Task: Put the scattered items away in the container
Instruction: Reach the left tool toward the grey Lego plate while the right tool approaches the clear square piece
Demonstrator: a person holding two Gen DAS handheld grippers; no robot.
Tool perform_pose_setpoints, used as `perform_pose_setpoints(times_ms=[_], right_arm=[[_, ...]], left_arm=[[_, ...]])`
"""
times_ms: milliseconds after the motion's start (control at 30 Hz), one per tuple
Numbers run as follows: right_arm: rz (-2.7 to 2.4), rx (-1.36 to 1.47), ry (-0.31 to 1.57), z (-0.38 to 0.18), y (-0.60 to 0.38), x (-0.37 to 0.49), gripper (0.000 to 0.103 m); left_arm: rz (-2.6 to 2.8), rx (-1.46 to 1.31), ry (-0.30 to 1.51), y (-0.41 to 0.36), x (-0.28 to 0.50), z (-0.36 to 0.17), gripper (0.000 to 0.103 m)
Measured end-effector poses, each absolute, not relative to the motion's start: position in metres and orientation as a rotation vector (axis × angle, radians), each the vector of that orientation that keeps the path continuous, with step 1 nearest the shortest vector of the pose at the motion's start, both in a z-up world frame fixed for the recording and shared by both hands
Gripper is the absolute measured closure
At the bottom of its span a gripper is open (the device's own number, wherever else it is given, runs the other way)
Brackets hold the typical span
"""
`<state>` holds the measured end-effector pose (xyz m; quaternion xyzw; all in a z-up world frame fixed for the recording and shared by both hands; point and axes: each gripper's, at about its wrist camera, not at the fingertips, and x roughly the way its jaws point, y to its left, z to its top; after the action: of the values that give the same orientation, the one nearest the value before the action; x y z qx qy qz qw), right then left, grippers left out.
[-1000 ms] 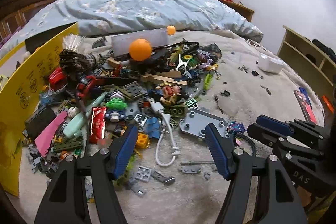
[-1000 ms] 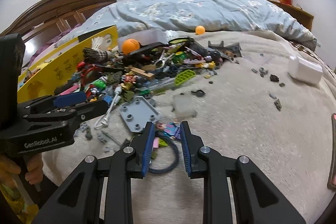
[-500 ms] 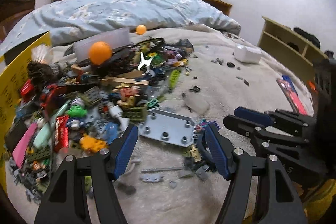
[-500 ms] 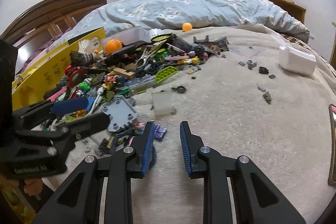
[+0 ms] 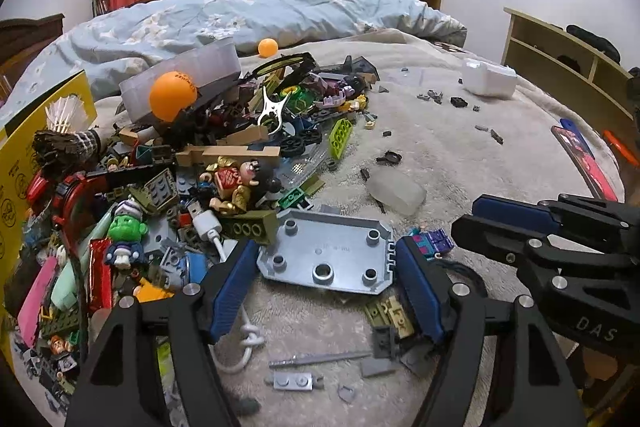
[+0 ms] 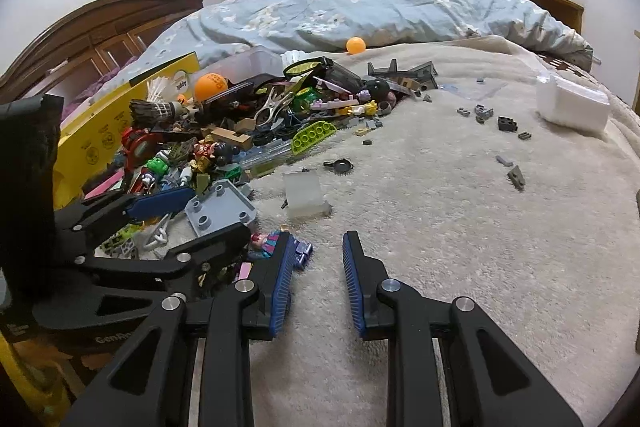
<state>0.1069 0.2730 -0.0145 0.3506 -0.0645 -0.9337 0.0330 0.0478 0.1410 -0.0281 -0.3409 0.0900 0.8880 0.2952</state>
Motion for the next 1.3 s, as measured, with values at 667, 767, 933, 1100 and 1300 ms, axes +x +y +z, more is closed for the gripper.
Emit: perform_pose_setpoints(times_ms=[667,767,933,1100,1300], right_arm=[[-2.819,1.076,-0.211,-0.016,0.272,0.080,0.078],[-2.809,1.082,-0.201,-0.019,0.267,0.071,0.078],[-2.827,1.124,-0.183,-0.028,0.265,0.058,0.078],[-2.843,1.109,-0.223,-0.023,0.274,0.066,0.083],[-2.932,1.124,-0.122,-0.011,0.277,0.086,0.084]], left_arm=[[2.439,-0.889,0.255,0.124,0.065,-0.023,0.031],[2.440,-0.915,0.218,0.118,0.063,-0.023,0.031],[2.428,-0.933,0.240,0.124,0.063,-0.029,0.031],[2.404,-0.948,0.245,0.129,0.064,-0.035,0.031],[2.408,-0.937,0.244,0.129,0.063,-0.037,0.031]])
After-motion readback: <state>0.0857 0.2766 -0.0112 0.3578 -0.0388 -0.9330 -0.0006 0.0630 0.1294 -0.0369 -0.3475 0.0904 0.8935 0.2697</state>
